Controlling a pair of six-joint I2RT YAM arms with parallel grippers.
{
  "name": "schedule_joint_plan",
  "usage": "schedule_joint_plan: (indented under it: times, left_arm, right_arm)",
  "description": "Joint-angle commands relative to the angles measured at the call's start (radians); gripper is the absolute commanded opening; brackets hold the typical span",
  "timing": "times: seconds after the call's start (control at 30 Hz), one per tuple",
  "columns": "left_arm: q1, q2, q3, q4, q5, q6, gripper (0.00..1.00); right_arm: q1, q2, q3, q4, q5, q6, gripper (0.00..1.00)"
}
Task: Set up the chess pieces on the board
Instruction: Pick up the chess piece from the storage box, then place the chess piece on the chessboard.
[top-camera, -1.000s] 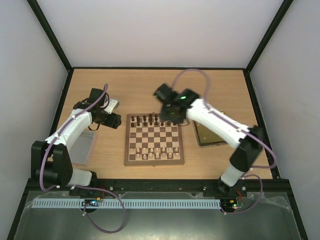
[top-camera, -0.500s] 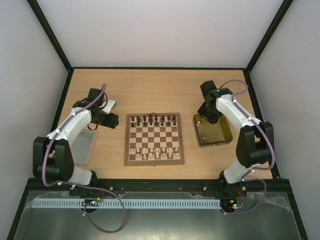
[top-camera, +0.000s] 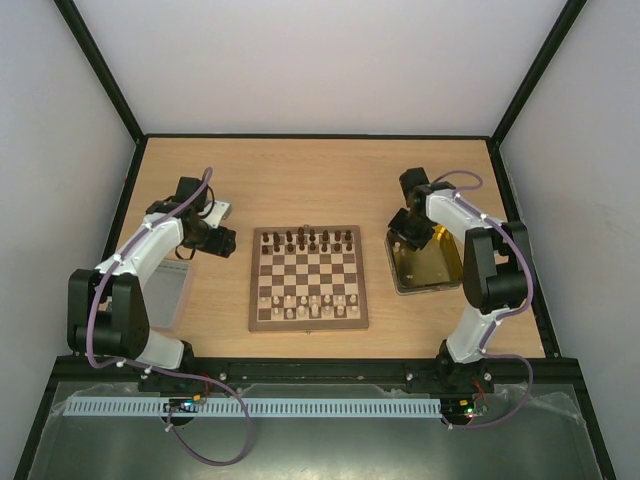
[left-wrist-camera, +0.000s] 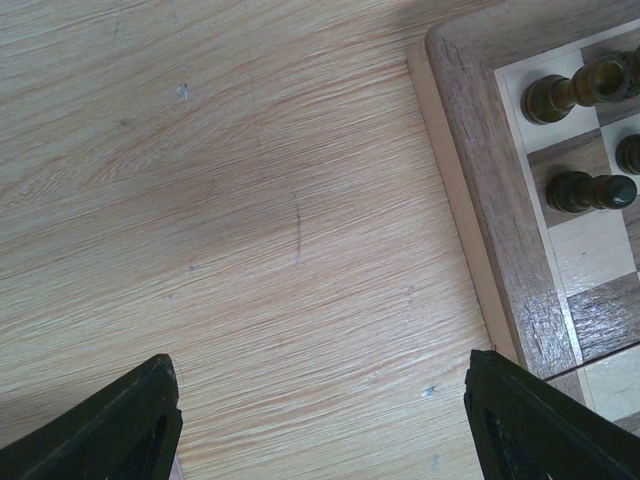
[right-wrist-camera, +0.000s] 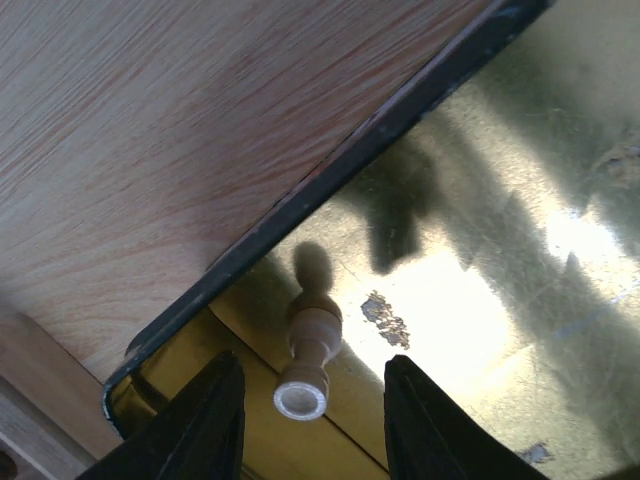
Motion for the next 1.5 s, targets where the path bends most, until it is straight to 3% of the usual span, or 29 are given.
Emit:
schedule_joint_plan:
  times: [0.0,0.27,0.57,0.73,1.27,1.33,1.47]
  left_arm:
    - [0.006,0.009,-0.002,-0.018,-0.010,0.000,0.78]
    - [0.007,0.007,0.000,-0.019,-0.011,0.000,0.78]
    - [0.006,0.003,-0.001,-0.022,-0.010,0.000,0.78]
    - [0.006,-0.003,0.000,-0.021,-0.008,0.000,0.78]
    - [0.007,-0.027,-0.001,-0.019,0.005,0.001,0.78]
    - [0.007,-0.027,-0.002,-0.019,0.007,0.001,0.78]
    - [0.007,-0.025,-0.002,-0.017,0.010,0.003,0.78]
  right_arm:
    - [-0.003,0.016,-0.011,0.032,-0.022,-0.015,0.36]
    - [-0.003,0.019,-0.066,0.055,-0.027,-0.033,0.31]
    - [-0.002,-0.001,-0.082,0.055,-0.018,-0.037,0.08]
    - [-0.002,-0.039,-0.063,0.017,0.028,-0.047,0.03]
    - [0.001,-0.217,-0.010,-0.120,0.133,-0.104,0.02]
    - [0.043,-0.232,0.033,-0.160,0.116,-0.120,0.02]
    - [0.298,-0.186,0.253,-0.309,0.184,-0.124,0.02]
